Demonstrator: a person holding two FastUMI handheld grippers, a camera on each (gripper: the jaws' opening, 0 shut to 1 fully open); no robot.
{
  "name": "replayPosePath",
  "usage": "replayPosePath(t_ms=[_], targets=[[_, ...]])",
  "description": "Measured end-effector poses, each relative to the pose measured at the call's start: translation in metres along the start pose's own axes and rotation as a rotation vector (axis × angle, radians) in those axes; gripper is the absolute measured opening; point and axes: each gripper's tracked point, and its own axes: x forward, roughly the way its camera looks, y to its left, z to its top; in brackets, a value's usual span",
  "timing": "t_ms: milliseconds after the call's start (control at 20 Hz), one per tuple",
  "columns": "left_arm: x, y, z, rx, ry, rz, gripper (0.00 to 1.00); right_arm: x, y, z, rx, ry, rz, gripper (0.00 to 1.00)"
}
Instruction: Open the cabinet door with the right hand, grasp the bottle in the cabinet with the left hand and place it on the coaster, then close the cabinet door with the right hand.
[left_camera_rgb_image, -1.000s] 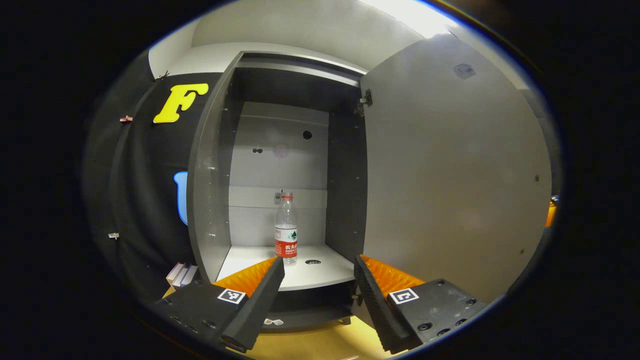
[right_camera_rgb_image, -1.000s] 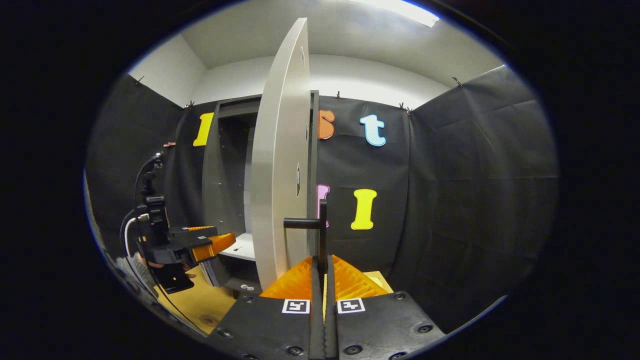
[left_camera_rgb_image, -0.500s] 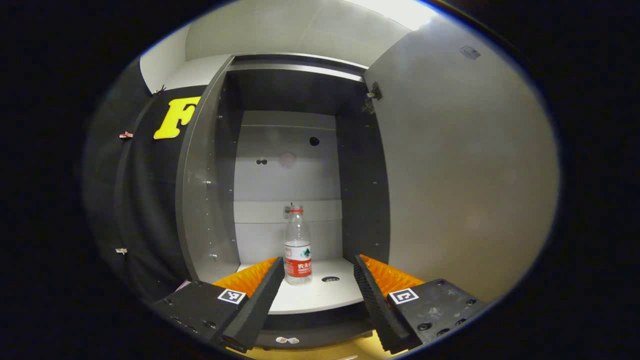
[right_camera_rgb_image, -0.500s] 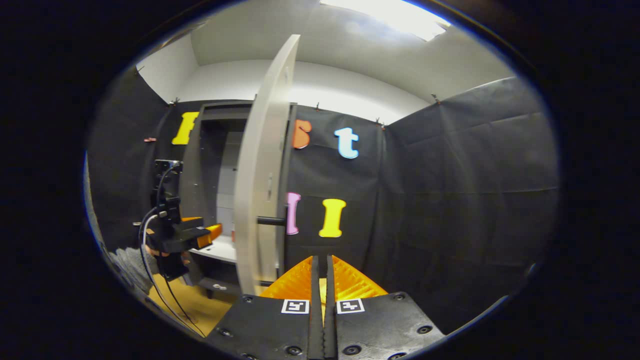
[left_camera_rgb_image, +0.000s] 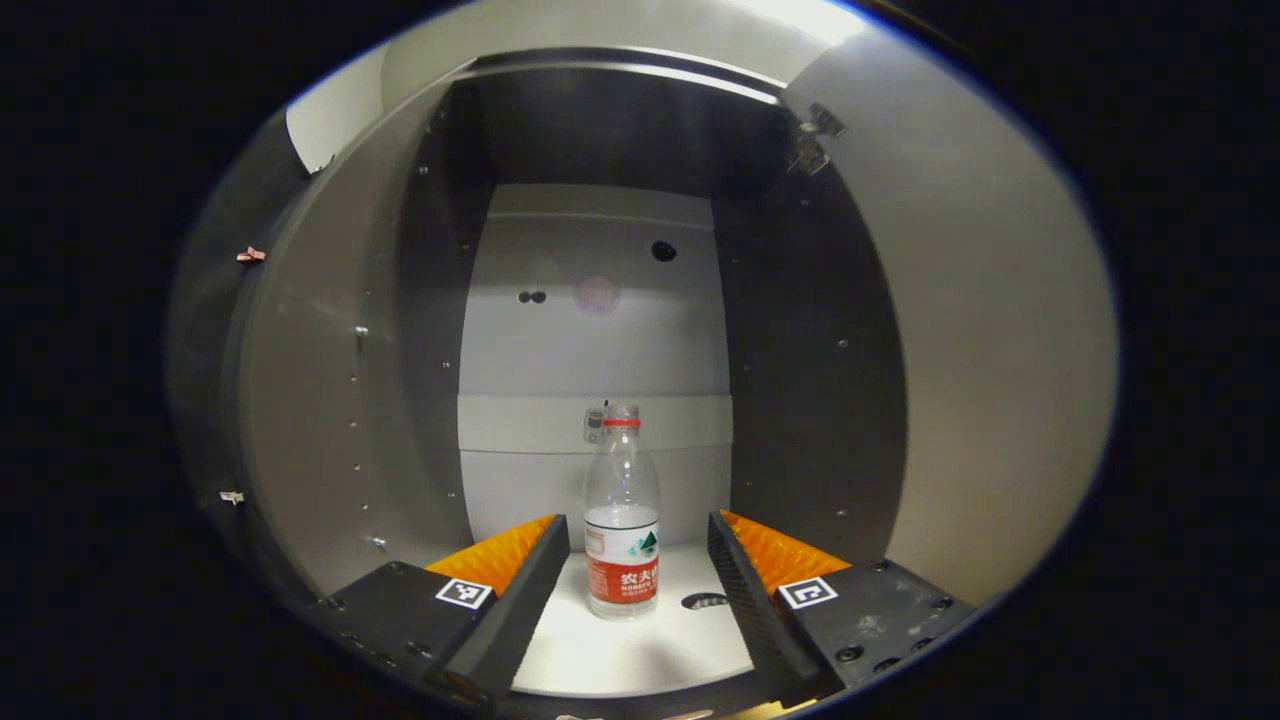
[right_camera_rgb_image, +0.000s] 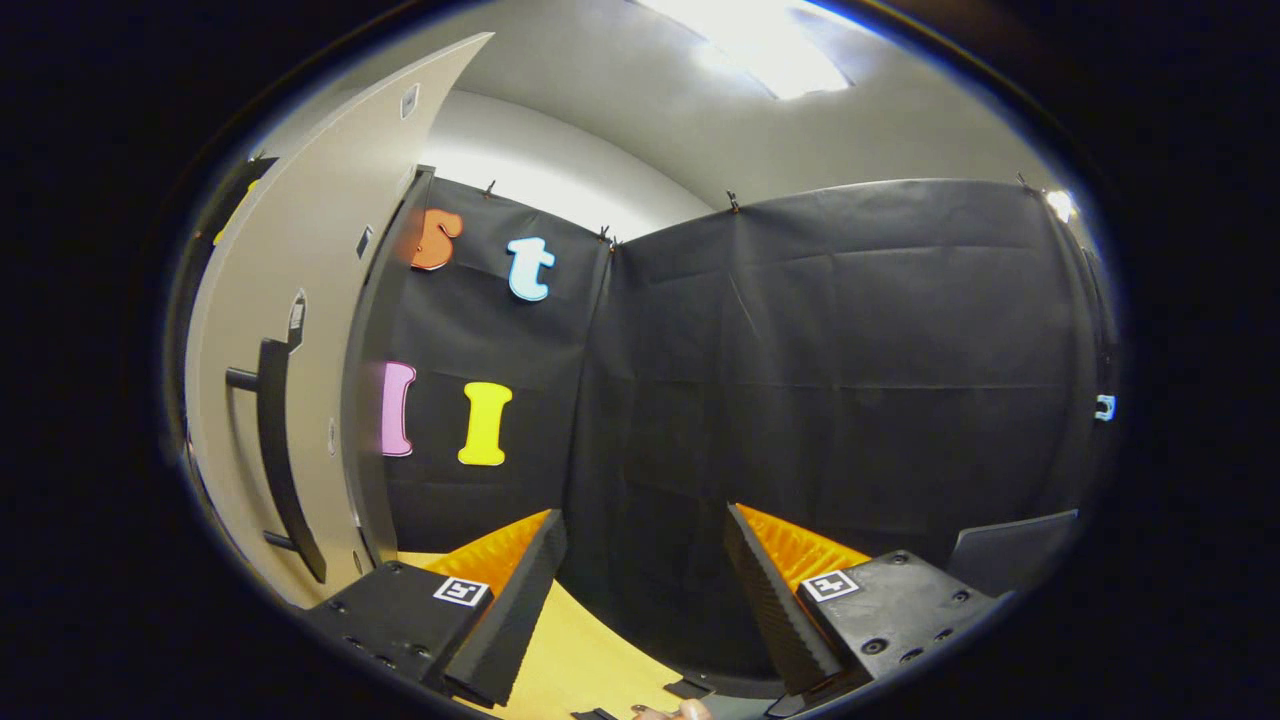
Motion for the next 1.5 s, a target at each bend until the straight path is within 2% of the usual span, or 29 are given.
replayPosePath(t_ms=[50, 350, 600, 650, 900, 950, 1000, 1100, 1300, 1500], targets=[[0.012, 0.002, -0.002, -0.002, 0.008, 0.008, 0.89, 0.007, 0.000, -0.003, -0.003, 0.005, -0.001, 1.00], [0.062, 0.009, -0.019, 0.008, 0.047, 0.020, 0.89, 0.032, 0.005, -0.017, -0.008, 0.023, 0.021, 0.98], [0.087, 0.006, -0.031, -0.007, 0.079, 0.007, 0.89, 0.052, 0.011, -0.021, 0.004, 0.038, 0.025, 1.00], [0.091, 0.007, -0.029, -0.007, 0.079, 0.010, 0.89, 0.055, 0.011, -0.023, -0.003, 0.043, 0.023, 0.97], [0.112, 0.010, -0.025, 0.033, 0.050, 0.030, 0.89, 0.055, 0.011, -0.028, -0.009, 0.062, 0.024, 0.98], [0.110, 0.009, -0.022, 0.013, 0.044, 0.026, 0.85, 0.055, 0.010, -0.027, -0.008, 0.059, 0.028, 0.98], [0.109, 0.006, -0.024, -0.020, 0.046, 0.014, 0.77, 0.053, 0.011, -0.026, -0.008, 0.057, 0.032, 0.98], [0.097, 0.005, -0.014, -0.051, 0.028, 0.005, 0.76, 0.049, 0.010, -0.025, -0.006, 0.053, 0.033, 1.00], [0.059, 0.008, 0.006, 0.028, -0.009, -0.007, 0.76, 0.036, 0.012, -0.020, 0.013, 0.049, 0.039, 0.98], [0.014, 0.004, 0.013, -0.017, 0.014, -0.073, 0.76, 0.011, 0.025, -0.002, 0.009, 0.015, 0.065, 1.00]])
